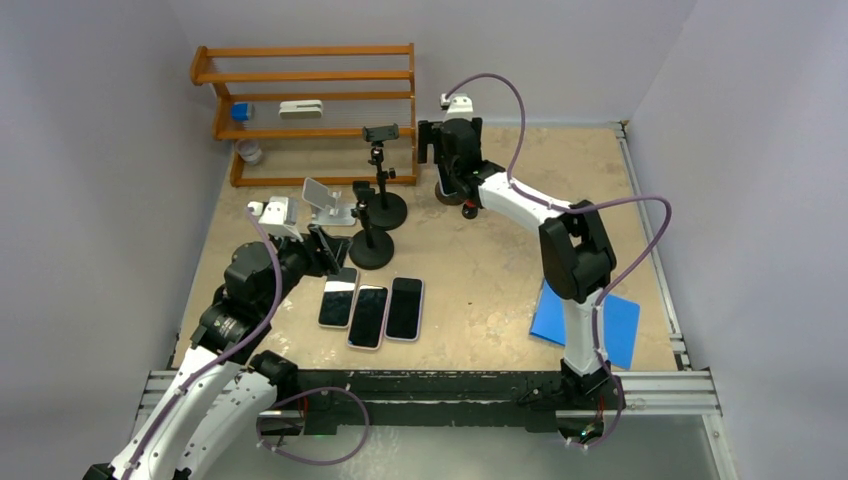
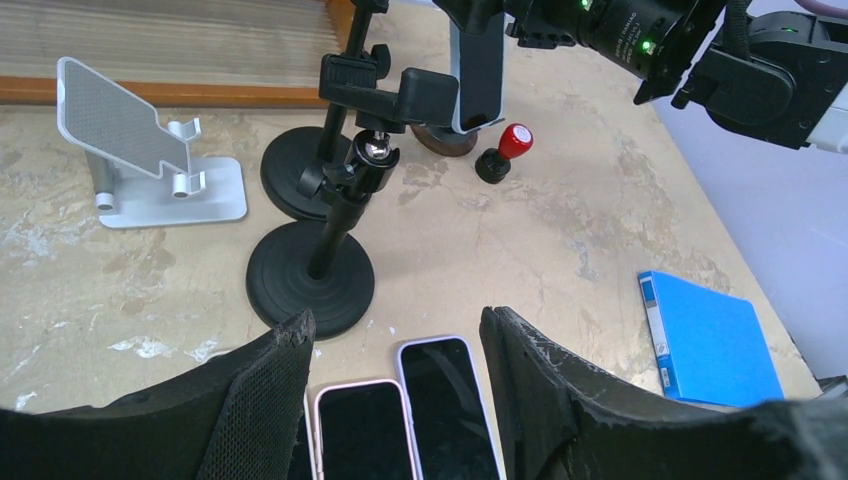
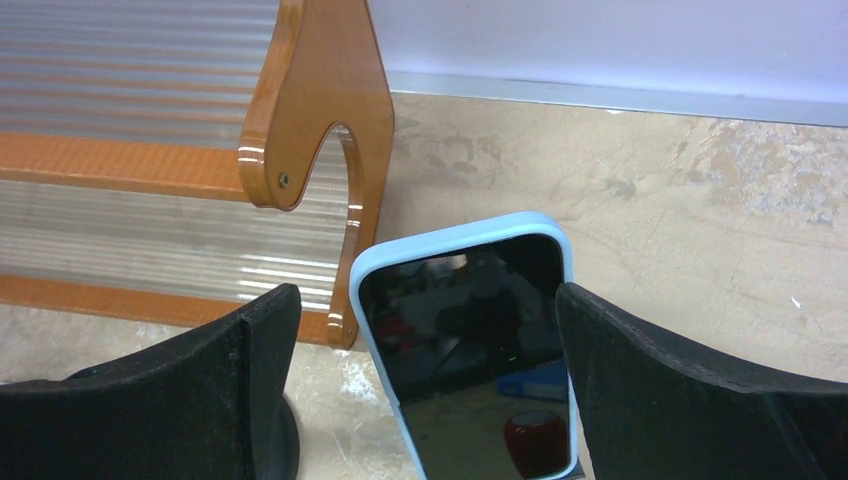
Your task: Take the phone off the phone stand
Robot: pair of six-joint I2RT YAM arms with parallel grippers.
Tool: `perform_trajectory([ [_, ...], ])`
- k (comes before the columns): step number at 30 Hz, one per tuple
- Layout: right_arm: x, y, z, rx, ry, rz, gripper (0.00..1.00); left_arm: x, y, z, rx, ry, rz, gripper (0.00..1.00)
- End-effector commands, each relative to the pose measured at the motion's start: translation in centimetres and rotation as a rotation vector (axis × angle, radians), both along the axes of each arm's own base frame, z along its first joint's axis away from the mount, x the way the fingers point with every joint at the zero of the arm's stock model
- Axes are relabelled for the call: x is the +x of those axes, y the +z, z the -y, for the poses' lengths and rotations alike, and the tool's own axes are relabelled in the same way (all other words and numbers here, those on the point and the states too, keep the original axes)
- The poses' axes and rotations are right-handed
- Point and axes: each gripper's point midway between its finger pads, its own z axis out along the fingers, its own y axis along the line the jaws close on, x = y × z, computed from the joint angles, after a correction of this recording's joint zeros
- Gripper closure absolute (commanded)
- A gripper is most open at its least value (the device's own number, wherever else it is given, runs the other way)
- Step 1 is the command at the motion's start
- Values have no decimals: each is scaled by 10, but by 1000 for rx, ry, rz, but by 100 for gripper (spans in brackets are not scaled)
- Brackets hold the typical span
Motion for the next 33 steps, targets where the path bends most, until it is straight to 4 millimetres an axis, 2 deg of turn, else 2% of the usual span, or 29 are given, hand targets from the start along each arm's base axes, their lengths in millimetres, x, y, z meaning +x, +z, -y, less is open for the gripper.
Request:
perform_trajectory([
  [1,9,15,7,1,-35,29,1,2,21,4,-25,-16,59,39],
  [7,-2,29,9,43,-20,55,1,2,20,5,-26,-20,56,39],
  [14,-21,63,19,49,15,138,1,1,22,6,-31,-25,61,39],
  [19,-28,80,31,48,144,220,1,0,22,6,-35,-30,64,39],
  [26,-27,65,25,11,401,214,1,0,22,7,-36,-33,64,39],
  [33,-12,47,15,-45,461,187,1,1,20,6,-30,-27,58,39],
])
